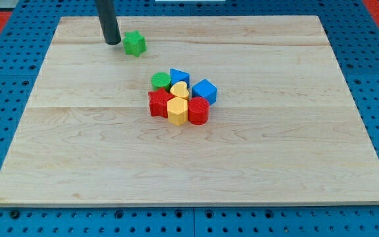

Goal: Slide green star towards blue triangle

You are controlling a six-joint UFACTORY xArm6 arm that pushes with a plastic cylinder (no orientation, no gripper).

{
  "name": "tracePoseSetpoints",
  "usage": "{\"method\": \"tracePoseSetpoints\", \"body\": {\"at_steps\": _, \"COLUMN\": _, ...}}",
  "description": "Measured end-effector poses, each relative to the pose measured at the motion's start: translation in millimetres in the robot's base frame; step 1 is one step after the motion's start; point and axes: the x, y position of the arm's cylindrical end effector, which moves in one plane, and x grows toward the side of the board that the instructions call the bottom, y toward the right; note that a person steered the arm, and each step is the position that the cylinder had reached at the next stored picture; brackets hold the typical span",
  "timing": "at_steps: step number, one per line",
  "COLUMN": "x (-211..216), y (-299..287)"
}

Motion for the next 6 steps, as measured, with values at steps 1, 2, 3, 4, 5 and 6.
{"method": "tracePoseSetpoints", "body": {"at_steps": 1, "x": -6, "y": 10}}
{"method": "tracePoseSetpoints", "body": {"at_steps": 2, "x": -10, "y": 12}}
{"method": "tracePoseSetpoints", "body": {"at_steps": 3, "x": -10, "y": 27}}
{"method": "tracePoseSetpoints", "body": {"at_steps": 4, "x": -10, "y": 45}}
{"method": "tracePoseSetpoints", "body": {"at_steps": 5, "x": -10, "y": 62}}
{"method": "tracePoseSetpoints", "body": {"at_steps": 6, "x": -9, "y": 80}}
